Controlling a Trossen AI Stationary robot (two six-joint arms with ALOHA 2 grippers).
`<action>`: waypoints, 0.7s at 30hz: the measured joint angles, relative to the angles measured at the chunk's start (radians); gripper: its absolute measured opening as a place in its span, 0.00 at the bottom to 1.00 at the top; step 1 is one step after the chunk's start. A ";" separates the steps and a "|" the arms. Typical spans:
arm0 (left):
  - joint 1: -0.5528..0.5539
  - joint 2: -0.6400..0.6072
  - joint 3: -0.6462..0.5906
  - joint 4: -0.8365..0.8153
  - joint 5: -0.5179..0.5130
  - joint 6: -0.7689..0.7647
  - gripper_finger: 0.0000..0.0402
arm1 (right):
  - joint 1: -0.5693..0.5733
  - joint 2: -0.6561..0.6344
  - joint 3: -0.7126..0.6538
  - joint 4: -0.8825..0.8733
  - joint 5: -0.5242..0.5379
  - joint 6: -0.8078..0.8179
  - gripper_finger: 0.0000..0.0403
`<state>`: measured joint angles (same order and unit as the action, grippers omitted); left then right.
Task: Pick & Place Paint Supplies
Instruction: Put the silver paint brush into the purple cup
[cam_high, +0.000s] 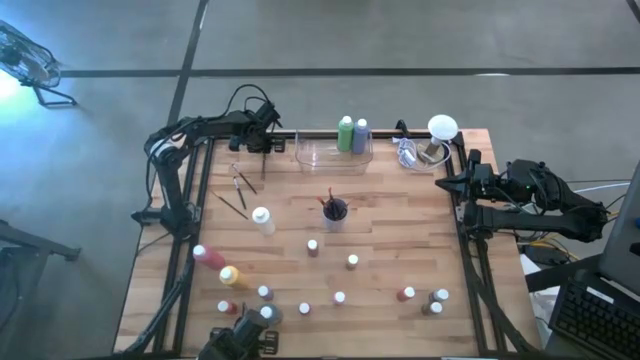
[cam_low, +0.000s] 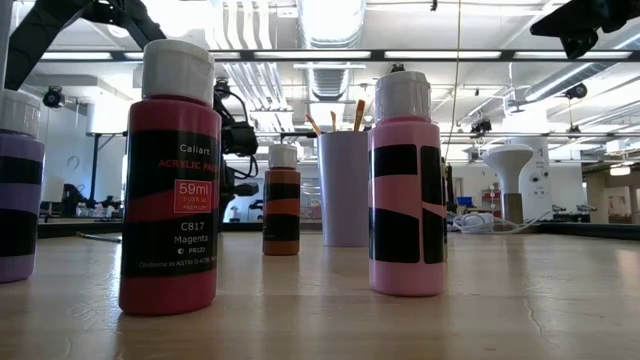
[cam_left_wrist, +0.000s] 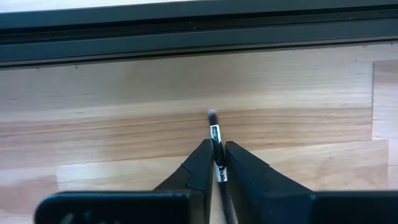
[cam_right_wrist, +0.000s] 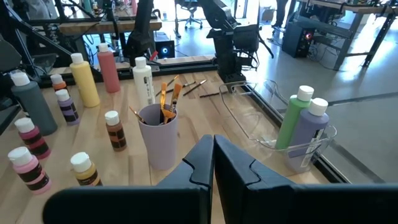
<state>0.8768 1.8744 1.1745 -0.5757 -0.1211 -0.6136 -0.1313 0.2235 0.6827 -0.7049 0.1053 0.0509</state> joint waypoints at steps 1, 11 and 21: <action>0.000 0.000 0.000 0.000 0.001 -0.002 0.08 | 0.000 0.000 0.000 0.000 0.000 -0.001 0.02; 0.000 0.000 -0.001 0.011 0.026 -0.008 0.01 | 0.000 0.000 0.000 0.000 0.000 -0.001 0.02; -0.002 -0.007 0.011 0.029 0.042 0.023 0.00 | 0.000 0.000 0.000 0.000 0.000 -0.001 0.02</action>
<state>0.8753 1.8674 1.1855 -0.5465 -0.0794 -0.5907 -0.1311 0.2236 0.6827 -0.7049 0.1055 0.0503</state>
